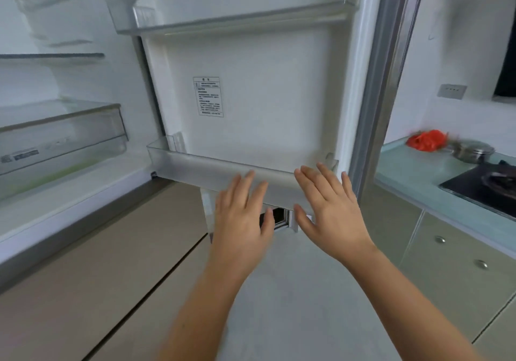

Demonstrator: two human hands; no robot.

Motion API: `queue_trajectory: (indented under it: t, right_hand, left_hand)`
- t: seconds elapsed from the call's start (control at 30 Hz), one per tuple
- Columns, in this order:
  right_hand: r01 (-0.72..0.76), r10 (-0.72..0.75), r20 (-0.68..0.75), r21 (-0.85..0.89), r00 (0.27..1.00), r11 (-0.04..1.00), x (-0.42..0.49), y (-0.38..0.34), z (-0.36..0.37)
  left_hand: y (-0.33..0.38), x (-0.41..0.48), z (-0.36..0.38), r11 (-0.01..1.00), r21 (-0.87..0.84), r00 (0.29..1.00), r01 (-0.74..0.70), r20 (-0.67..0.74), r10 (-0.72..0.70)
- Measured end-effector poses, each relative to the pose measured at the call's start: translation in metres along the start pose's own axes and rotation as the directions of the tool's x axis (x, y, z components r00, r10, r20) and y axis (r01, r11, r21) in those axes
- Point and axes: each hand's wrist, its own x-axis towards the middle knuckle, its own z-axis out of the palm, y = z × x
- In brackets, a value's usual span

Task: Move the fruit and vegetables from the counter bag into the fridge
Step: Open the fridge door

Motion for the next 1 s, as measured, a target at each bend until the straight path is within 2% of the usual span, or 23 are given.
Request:
queue_trajectory:
  t: [0.13, 0.33, 0.53, 0.77, 0.9, 1.0]
  right_hand:
    - [-0.047, 0.047, -0.019, -0.012, 0.999, 0.999, 0.014, 0.040, 0.011]
    - [-0.091, 0.091, 0.001, -0.026, 0.996, 0.996, 0.042, 0.092, 0.032]
    - [-0.119, 0.118, 0.021, 0.013, 0.993, 0.993, 0.067, 0.129, 0.053]
    - [-0.157, 0.154, 0.072, 0.041, 0.986, 0.987, 0.082, 0.150, 0.066]
    - [-0.175, 0.176, 0.087, -0.020, 0.981, 0.984, 0.084, 0.148, 0.063]
    - [-0.228, 0.230, 0.044, -0.051, 0.972, 0.972, 0.077, 0.138, 0.051]
  left_hand:
    - [0.007, 0.044, 0.042, 0.995, 0.054, 0.994, -0.082, 0.075, 0.078]
    - [0.016, 0.081, 0.097, 0.992, 0.074, 0.986, -0.103, 0.139, 0.092]
    - [0.014, 0.108, 0.133, 0.993, 0.073, 0.986, -0.093, 0.143, 0.082]
    - [0.012, 0.123, 0.150, 0.990, 0.082, 0.984, -0.114, 0.149, 0.101]
    - [0.007, 0.126, 0.151, 0.989, 0.035, 0.982, -0.144, 0.129, 0.138]
    - [0.010, 0.131, 0.150, 0.977, -0.038, 0.973, -0.208, 0.098, 0.211]
